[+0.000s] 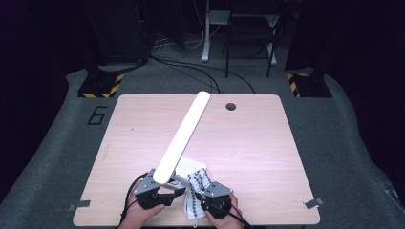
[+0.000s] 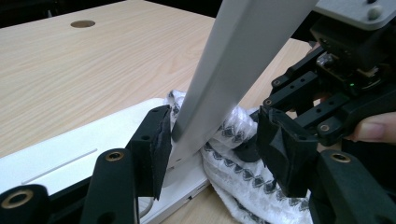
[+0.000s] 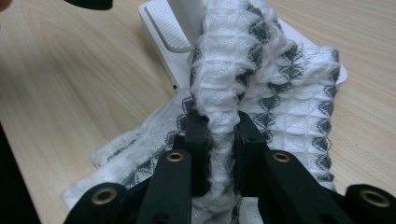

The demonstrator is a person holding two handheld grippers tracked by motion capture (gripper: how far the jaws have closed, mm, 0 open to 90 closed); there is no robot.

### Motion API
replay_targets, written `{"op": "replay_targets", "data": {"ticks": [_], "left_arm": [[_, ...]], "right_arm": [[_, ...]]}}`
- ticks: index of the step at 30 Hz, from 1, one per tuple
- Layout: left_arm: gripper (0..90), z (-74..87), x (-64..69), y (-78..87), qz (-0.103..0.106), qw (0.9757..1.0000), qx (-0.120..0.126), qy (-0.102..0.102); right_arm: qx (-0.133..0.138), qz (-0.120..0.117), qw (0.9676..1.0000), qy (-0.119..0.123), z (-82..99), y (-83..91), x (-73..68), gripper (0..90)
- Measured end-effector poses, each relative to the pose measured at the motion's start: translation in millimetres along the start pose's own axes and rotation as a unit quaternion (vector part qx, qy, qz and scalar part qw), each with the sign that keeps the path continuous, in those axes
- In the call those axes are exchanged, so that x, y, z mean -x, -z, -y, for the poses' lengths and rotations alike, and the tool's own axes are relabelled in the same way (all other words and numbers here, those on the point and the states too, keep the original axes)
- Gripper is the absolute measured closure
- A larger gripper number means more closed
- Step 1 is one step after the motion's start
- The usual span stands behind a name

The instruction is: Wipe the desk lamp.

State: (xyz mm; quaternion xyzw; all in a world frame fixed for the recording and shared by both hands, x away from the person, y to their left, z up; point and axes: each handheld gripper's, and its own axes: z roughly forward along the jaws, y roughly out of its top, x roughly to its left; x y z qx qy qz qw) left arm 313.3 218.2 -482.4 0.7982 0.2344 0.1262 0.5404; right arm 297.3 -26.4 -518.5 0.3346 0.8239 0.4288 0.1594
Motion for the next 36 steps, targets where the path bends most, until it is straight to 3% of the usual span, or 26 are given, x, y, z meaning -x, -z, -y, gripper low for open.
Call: {"op": "replay_targets", "data": {"ticks": [4, 8, 11, 17, 22, 23, 24, 25, 31, 32, 33, 34, 35, 36], "left_arm": [[44.9, -0.1, 1.3, -2.5, -0.007, 1.0000, 0.003, 0.001], [44.3, -0.8, 1.9, -4.1, -0.001, 1.0000, 0.002, 0.003], [43.2, -0.7, 5.6, -8.1, -0.006, 0.9999, 0.010, 0.002], [41.7, -0.1, 4.6, -4.6, 0.003, 1.0000, 0.000, 0.002], [41.7, 1.8, 4.0, 3.0, 0.006, 0.9999, 0.006, 0.014], [41.7, 1.7, 2.5, 5.6, 0.008, 1.0000, -0.001, 0.003], [41.7, 2.4, 3.9, 7.0, 0.003, 1.0000, -0.002, 0.009], [41.7, 2.2, 2.6, 9.3, 0.010, 0.9999, -0.006, 0.008], [41.7, 2.1, 1.0, 13.7, -0.001, 0.9999, 0.009, 0.012], [41.9, 1.7, 2.2, 12.9, 0.003, 0.9998, 0.011, 0.016], [42.1, 0.7, 1.6, 13.0, 0.007, 0.9999, 0.006, 0.004], [42.6, 0.7, 4.1, 11.9, 0.011, 0.9999, 0.004, 0.009], [42.8, 0.4, 4.6, 10.8, 0.014, 0.9999, 0.001, 0.002], [42.7, 1.0, 6.4, 9.2, 0.014, 0.9999, 0.001, 0.006]], "right_arm": [[-0.005, 0.006, 1.0000, 0.000, 0.0, -5.1, 2.2, 79.4], [-0.010, 0.019, 0.9997, 0.010, -0.9, -7.1, 5.9, 79.8], [-0.012, 0.031, 0.9994, -0.006, -1.6, -10.8, 12.3, 80.0], [-0.018, 0.035, 0.9988, -0.028, -5.1, -14.2, 22.1, 79.9], [0.001, 0.037, 0.9989, -0.027, -6.4, -7.8, 25.2, 79.8], [0.005, 0.037, 0.9989, -0.028, -6.1, -4.9, 25.1, 79.8], [0.009, 0.035, 0.9990, -0.026, -5.7, -2.1, 25.5, 79.8], [0.011, 0.033, 0.9990, -0.027, -5.3, 0.9, 24.3, 79.8], [0.017, 0.014, 0.9995, -0.022, -0.7, 14.6, 12.8, 79.6], [0.014, 0.011, 0.9996, -0.023, 0.2, 14.7, 9.7, 79.6], [0.013, 0.009, 0.9997, -0.017, 0.9, 13.9, 7.4, 79.5], [0.010, 0.007, 0.9998, -0.019, 1.4, 12.9, 4.4, 79.5], [0.008, 0.003, 1.0000, -0.001, 2.1, 11.4, 4.6, 79.4], [0.004, 0.000, 1.0000, -0.005, 2.6, 9.2, 2.7, 79.3]]}}
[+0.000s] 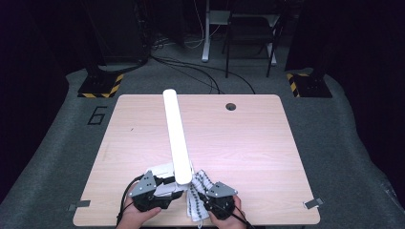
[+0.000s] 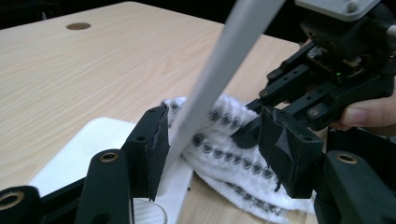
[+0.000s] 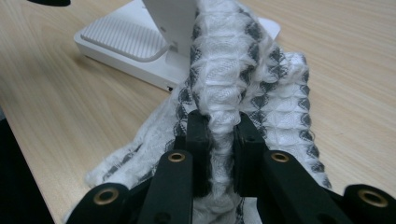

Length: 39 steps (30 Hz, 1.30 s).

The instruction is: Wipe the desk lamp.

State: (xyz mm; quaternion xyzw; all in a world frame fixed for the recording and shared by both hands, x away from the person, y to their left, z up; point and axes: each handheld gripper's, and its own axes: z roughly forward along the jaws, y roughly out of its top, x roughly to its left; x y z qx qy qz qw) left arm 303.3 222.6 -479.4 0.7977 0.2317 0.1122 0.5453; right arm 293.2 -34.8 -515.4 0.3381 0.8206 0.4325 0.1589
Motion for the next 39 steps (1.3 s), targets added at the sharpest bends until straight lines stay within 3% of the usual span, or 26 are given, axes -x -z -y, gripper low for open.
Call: {"op": "replay_targets", "data": {"ticks": [1, 6, 11, 21, 25, 27, 32, 39], "left_arm": [[42.7, 0.3, 0.8, -0.8, -0.001, 1.0000, -0.002, -0.002], [42.3, 0.3, 0.5, -3.3, -0.002, 1.0000, 0.001, -0.002], [42.3, 0.4, -0.4, -4.0, 0.001, 1.0000, -0.007, -0.004], [41.2, 0.4, -0.5, -7.9, -0.004, 1.0000, 0.000, 0.003], [41.1, -0.3, -2.6, -6.3, 0.006, 0.9999, -0.009, 0.002], [41.0, 0.4, -4.4, -2.9, 0.001, 0.9999, -0.012, 0.008], [40.6, 4.1, -17.0, 14.5, -0.028, 0.9994, -0.014, 0.011], [36.7, 22.9, -40.8, 38.7, -0.076, 0.9959, -0.039, 0.030]], "right_arm": [[-0.009, -0.001, 0.9999, -0.008, 0.3, -1.6, -2.3, 79.2], [-0.019, 0.004, 0.9998, 0.009, -2.8, -15.5, -2.1, 79.1], [-0.025, 0.010, 0.9996, 0.006, -6.5, -23.7, 3.2, 79.2], [-0.026, 0.026, 0.9991, -0.019, -15.6, -36.2, 14.6, 79.4], [-0.028, 0.027, 0.9987, -0.034, -20.8, -42.4, 20.2, 79.3], [-0.030, 0.026, 0.9982, -0.044, -23.5, -45.7, 22.4, 79.3], [-0.022, 0.030, 0.9987, -0.035, -27.9, -45.8, 25.0, 79.3], [0.008, 0.023, 0.9994, -0.024, -25.6, -24.9, 16.1, 79.4]]}}
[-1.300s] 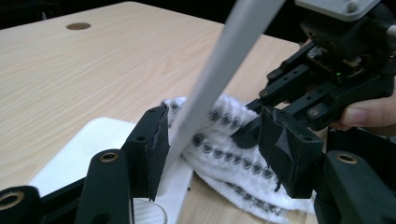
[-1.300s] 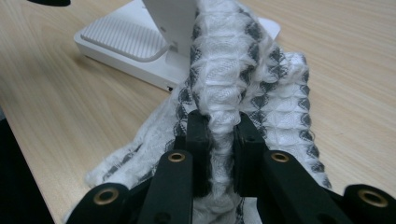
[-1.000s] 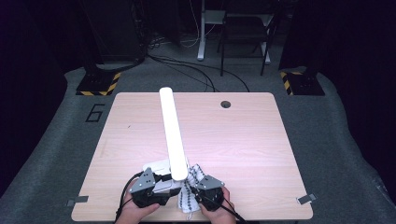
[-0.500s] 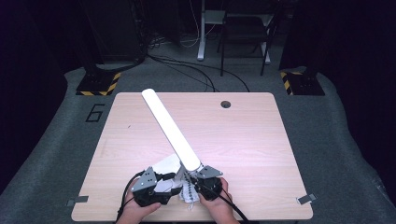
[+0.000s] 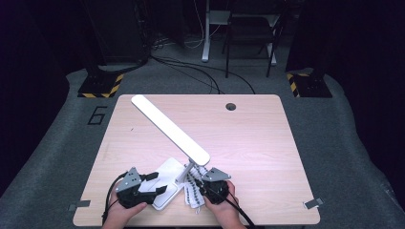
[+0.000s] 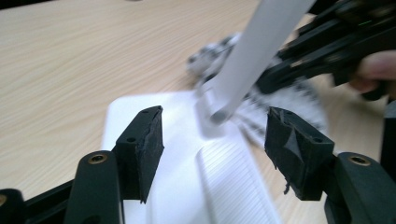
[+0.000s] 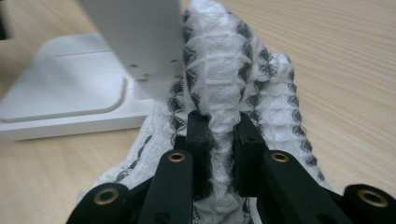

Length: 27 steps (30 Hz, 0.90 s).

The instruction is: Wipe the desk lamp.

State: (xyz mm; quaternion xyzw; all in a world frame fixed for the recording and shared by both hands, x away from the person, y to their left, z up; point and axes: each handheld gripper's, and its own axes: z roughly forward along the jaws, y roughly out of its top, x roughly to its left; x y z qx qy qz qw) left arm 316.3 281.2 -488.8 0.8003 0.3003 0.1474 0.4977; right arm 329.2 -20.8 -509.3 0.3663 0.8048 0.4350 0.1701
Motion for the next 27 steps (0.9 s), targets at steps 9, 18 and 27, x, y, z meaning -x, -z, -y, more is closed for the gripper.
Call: {"op": "replay_targets", "data": {"ticks": [9, 18, 27], "left_arm": [[35.5, 17.7, -22.4, -6.1, -0.040, 0.9986, -0.014, 0.033], [35.1, 24.7, -31.8, -12.0, -0.061, 0.9954, -0.029, 0.067], [35.0, 27.4, -33.3, -18.0, -0.060, 0.9943, -0.045, 0.076]], "right_arm": [[0.002, -0.047, 0.9986, 0.026, 13.6, 19.9, -31.5, 79.3], [-0.009, -0.050, 0.9983, 0.027, 9.4, -0.6, -35.6, 78.6], [-0.006, -0.044, 0.9988, 0.021, 5.4, -7.7, -33.4, 78.5]]}}
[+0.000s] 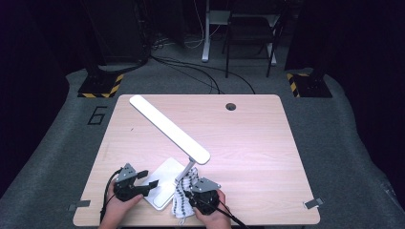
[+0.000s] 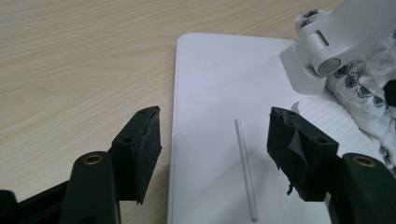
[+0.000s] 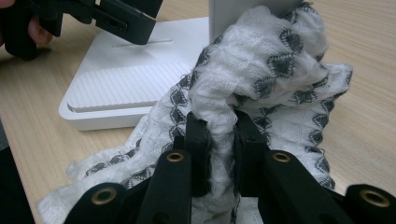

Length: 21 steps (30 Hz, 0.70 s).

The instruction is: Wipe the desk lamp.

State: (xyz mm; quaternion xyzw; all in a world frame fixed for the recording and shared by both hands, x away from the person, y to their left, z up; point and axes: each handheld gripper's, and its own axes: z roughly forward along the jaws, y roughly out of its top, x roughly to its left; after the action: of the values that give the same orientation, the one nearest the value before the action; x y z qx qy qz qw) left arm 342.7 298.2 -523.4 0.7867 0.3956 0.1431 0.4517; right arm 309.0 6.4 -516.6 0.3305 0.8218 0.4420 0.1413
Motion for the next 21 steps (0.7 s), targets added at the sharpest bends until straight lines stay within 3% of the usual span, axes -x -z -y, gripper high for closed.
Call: {"op": "replay_targets", "data": {"ticks": [3, 8, 13, 21], "left_arm": [[35.0, 1.0, -0.5, -1.7, -0.002, 0.9999, 0.001, 0.011], [35.5, 1.1, 0.2, -3.8, 0.012, 0.9997, -0.016, 0.013], [35.9, 1.4, 1.1, -2.9, 0.011, 0.9996, -0.018, 0.017], [34.8, 1.2, 5.8, -4.4, 0.025, 0.9994, -0.022, 0.008]], "right_arm": [[0.002, 0.003, 0.9999, -0.014, -1.0, 0.0, 0.1, 78.5], [0.004, 0.000, 0.9996, -0.027, -2.2, -0.6, 1.6, 78.4], [0.009, -0.008, 0.9985, -0.053, -5.3, -2.1, 4.7, 78.4], [0.016, 0.001, 0.9980, -0.061, -9.0, -4.1, 10.6, 78.3]]}}
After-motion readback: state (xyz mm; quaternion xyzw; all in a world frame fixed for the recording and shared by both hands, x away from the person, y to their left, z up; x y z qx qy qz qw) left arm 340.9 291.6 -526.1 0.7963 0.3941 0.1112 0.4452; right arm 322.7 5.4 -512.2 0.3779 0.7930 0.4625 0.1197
